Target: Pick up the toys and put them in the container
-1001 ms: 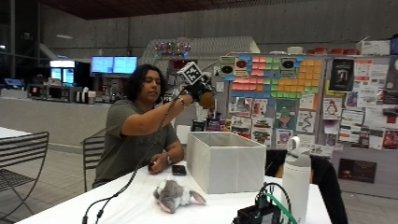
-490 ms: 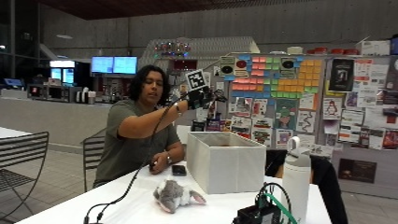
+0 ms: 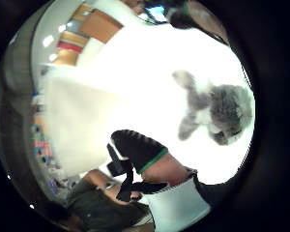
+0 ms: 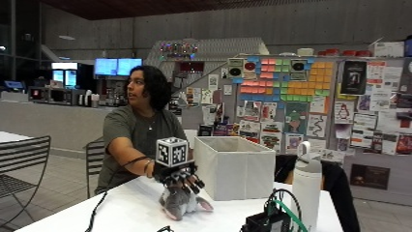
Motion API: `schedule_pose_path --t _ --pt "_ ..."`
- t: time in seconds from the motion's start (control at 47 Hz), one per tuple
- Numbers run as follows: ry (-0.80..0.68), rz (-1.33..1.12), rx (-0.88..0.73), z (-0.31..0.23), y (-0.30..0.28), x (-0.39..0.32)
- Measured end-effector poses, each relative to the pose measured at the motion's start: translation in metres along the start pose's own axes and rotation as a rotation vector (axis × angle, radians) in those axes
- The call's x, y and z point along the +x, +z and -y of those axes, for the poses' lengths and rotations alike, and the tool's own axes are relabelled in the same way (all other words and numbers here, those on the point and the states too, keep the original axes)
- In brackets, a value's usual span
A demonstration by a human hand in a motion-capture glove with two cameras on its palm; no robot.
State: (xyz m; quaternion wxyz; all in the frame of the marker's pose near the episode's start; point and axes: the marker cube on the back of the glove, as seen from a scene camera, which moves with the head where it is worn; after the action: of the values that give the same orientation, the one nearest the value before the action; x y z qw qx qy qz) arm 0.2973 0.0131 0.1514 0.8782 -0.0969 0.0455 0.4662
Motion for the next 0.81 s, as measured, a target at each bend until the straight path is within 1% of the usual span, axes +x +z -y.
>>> schedule_pose_path --t 0.106,0.213,0.341,0.426,0.511,0.639,0.703,0.809 --pt "0.044 -0.069 -0.018 0.005 0.048 0.016" --pt "0.039 -0.053 0.129 0.008 0.072 0.022" --pt "0.015 -0.078 0.228 0.007 0.075 0.017" --pt "-0.018 -0.054 0.347 -0.002 0.073 0.015" --pt "-0.041 -0.051 0.444 -0.014 0.068 0.016" --pt "-0.086 -0.020 0.506 -0.047 0.045 0.016" --pt "-0.108 0.023 0.554 -0.074 0.020 0.014" --pt "-0.171 0.063 0.680 -0.135 -0.028 -0.009"
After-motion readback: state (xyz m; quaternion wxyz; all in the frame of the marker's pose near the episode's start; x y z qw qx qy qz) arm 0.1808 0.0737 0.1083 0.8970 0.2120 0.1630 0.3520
